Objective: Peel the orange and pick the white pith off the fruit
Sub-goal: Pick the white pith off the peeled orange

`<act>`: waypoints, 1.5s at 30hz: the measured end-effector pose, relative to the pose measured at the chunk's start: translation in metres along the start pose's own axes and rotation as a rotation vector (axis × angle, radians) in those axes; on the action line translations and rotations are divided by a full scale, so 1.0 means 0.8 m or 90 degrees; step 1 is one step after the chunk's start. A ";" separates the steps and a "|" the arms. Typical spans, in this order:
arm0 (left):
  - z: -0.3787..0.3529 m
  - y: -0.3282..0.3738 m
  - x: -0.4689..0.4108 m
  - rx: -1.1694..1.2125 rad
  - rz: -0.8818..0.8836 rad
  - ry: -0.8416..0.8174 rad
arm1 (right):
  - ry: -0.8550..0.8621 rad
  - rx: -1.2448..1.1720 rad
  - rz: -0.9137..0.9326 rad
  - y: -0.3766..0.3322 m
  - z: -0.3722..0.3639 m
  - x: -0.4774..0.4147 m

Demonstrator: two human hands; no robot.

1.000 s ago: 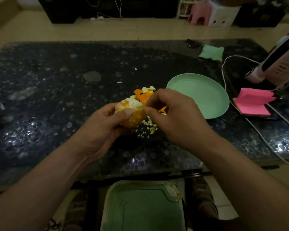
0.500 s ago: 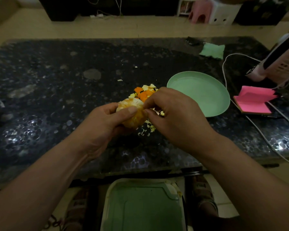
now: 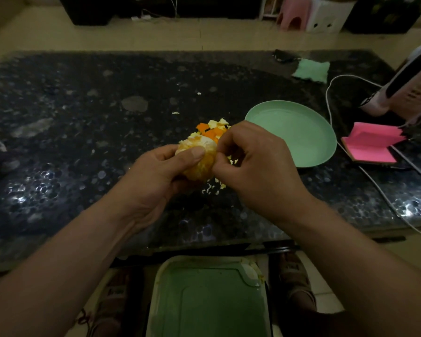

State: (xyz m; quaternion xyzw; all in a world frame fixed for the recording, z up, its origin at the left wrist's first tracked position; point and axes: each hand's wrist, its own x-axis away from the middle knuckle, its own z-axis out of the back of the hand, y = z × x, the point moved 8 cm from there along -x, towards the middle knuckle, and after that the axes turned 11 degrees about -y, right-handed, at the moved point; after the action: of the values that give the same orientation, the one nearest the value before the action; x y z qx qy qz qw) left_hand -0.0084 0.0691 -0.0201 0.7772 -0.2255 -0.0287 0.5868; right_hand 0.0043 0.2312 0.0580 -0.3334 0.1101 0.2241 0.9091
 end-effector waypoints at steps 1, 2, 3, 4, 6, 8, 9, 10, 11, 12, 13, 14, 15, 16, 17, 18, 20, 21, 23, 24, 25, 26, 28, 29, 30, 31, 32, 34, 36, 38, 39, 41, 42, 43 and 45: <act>0.001 0.001 0.000 -0.003 -0.008 0.005 | 0.010 -0.010 -0.005 0.001 0.001 0.001; 0.002 0.003 0.000 -0.007 -0.015 0.010 | 0.015 -0.021 -0.009 0.001 0.001 0.002; 0.003 0.005 0.000 -0.009 -0.023 0.015 | 0.017 -0.033 -0.013 0.002 0.001 0.002; 0.004 0.006 0.000 -0.011 -0.029 0.017 | 0.016 -0.049 -0.019 0.003 0.001 0.003; 0.004 0.009 0.002 -0.010 -0.034 0.012 | 0.015 -0.096 -0.045 0.008 0.000 0.004; 0.005 0.009 0.002 0.002 -0.032 -0.002 | 0.020 -0.144 -0.076 0.016 0.002 0.003; 0.004 0.009 0.002 0.012 -0.033 -0.010 | 0.021 -0.165 -0.087 0.019 0.004 0.003; 0.004 0.010 0.003 0.022 -0.035 -0.018 | 0.017 -0.185 -0.095 0.022 0.005 0.002; 0.003 0.010 0.004 0.028 -0.036 -0.025 | 0.007 -0.200 -0.099 0.023 0.006 0.002; 0.003 0.010 0.004 0.031 -0.037 -0.030 | -0.006 -0.208 -0.102 0.024 0.006 0.001; 0.003 0.011 0.004 0.033 -0.036 -0.031 | -0.021 -0.211 -0.104 0.025 0.006 0.001; 0.003 0.011 0.005 0.039 -0.034 -0.030 | -0.034 -0.211 -0.109 0.026 0.005 0.002; 0.004 0.011 0.005 0.045 -0.033 -0.027 | -0.045 -0.209 -0.114 0.028 0.004 0.004; 0.004 0.012 0.005 0.050 -0.034 -0.023 | -0.052 -0.203 -0.118 0.029 0.003 0.005; 0.005 0.012 0.005 0.050 -0.035 -0.018 | -0.059 -0.194 -0.119 0.030 0.002 0.005; 0.006 0.014 0.005 0.048 -0.035 -0.013 | -0.063 -0.182 -0.118 0.030 0.001 0.006; 0.007 0.015 0.005 0.041 -0.035 -0.001 | -0.068 -0.152 -0.111 0.028 0.000 0.005; 0.008 0.014 0.005 0.038 -0.036 0.001 | -0.069 -0.139 -0.106 0.026 0.000 0.004; 0.007 0.014 0.005 0.035 -0.034 0.005 | -0.071 -0.125 -0.102 0.024 -0.001 0.003; 0.007 0.014 0.005 0.034 -0.034 0.008 | -0.070 -0.121 -0.100 0.024 -0.001 0.003; 0.007 0.014 0.005 0.032 -0.034 0.011 | -0.069 -0.118 -0.098 0.024 -0.001 0.004; 0.006 0.014 0.005 0.031 -0.031 0.014 | -0.067 -0.115 -0.096 0.024 -0.001 0.004; 0.007 0.013 0.004 0.029 -0.029 0.017 | -0.064 -0.109 -0.094 0.023 -0.001 0.004; 0.007 0.012 0.003 0.026 -0.030 0.017 | -0.061 -0.103 -0.093 0.023 -0.001 0.004; 0.008 0.012 0.003 0.020 -0.032 0.017 | -0.056 -0.095 -0.091 0.023 0.000 0.004; 0.009 0.010 0.002 0.012 -0.034 0.020 | -0.049 -0.084 -0.091 0.023 0.000 0.005; 0.010 0.010 0.002 0.005 -0.036 0.022 | -0.042 -0.073 -0.090 0.022 0.000 0.005; 0.009 0.009 0.002 -0.001 -0.040 0.022 | -0.027 -0.057 -0.088 0.021 0.000 0.005; 0.008 0.009 0.000 0.017 -0.044 0.012 | -0.017 -0.081 -0.097 0.025 0.001 0.004; 0.006 0.009 0.000 0.043 -0.038 -0.008 | -0.013 -0.134 -0.114 0.031 0.001 0.004; 0.006 0.009 0.000 0.047 -0.034 -0.018 | -0.013 -0.160 -0.120 0.034 0.001 0.004; 0.007 0.008 0.002 0.046 -0.028 -0.037 | -0.015 -0.191 -0.124 0.035 0.001 0.004; 0.006 0.009 0.003 0.048 -0.028 -0.049 | -0.016 -0.195 -0.124 0.035 0.001 0.004; 0.005 0.009 0.003 0.052 -0.031 -0.063 | -0.017 -0.194 -0.126 0.036 0.001 0.004; 0.004 0.010 0.005 0.059 -0.033 -0.094 | -0.014 -0.190 -0.134 0.038 0.001 0.004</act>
State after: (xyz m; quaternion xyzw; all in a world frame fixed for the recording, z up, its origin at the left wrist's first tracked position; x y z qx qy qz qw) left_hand -0.0087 0.0633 -0.0126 0.8047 -0.2492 -0.0905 0.5312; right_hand -0.0078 0.2535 0.0409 -0.4717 0.0303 0.1454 0.8692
